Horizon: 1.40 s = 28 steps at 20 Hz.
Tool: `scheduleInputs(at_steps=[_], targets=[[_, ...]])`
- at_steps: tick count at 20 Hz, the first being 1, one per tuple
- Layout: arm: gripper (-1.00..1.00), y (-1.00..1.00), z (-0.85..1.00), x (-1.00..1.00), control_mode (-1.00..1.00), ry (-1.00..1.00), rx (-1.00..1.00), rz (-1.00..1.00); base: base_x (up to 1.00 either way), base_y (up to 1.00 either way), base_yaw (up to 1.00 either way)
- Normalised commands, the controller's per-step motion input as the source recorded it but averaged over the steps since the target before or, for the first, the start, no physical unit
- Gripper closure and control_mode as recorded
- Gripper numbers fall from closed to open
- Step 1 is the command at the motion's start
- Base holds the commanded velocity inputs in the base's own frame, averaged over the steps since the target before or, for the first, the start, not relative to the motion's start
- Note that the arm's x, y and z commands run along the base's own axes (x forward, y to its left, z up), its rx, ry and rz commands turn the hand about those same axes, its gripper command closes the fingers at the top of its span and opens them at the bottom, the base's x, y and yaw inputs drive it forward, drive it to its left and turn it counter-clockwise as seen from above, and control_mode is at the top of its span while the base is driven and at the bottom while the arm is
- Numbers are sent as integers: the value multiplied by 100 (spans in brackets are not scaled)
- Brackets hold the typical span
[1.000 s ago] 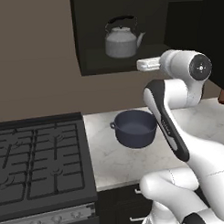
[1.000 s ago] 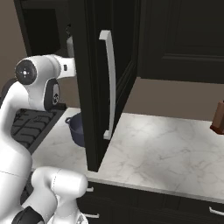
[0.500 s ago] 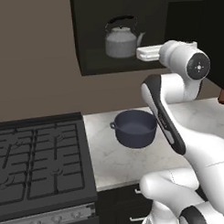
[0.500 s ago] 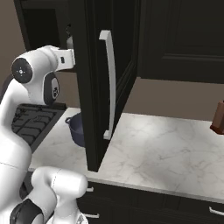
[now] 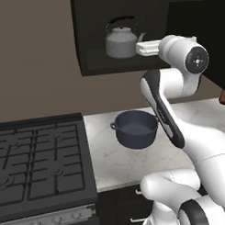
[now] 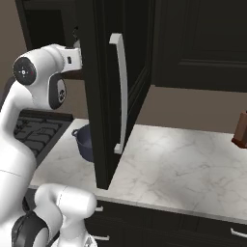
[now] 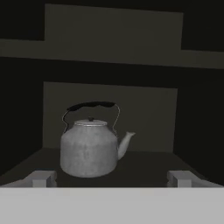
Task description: Pick the kettle from the cabinet and place it on a stove burner. Then pick the pot from the counter and place it on another stove burner. Finally, turn both burners on.
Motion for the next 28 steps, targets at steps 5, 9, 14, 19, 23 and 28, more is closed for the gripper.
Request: scheduleInputs(at_steps=[5, 9, 14, 19, 23, 28], targets=[[-100, 0, 0, 12, -100, 1, 0, 0, 0, 0, 0], [-100, 0, 0, 10, -100, 0, 0, 0, 0, 0, 0], [-100, 0, 5, 16, -100, 0, 0, 0, 0, 0, 0], [-100, 0, 9, 19, -100, 0, 0, 0, 0, 0, 0], [-100, 0, 16, 23, -100, 0, 0, 1, 0, 0, 0], [-100, -1, 11, 25, -100, 0, 0, 3, 0, 0, 0]])
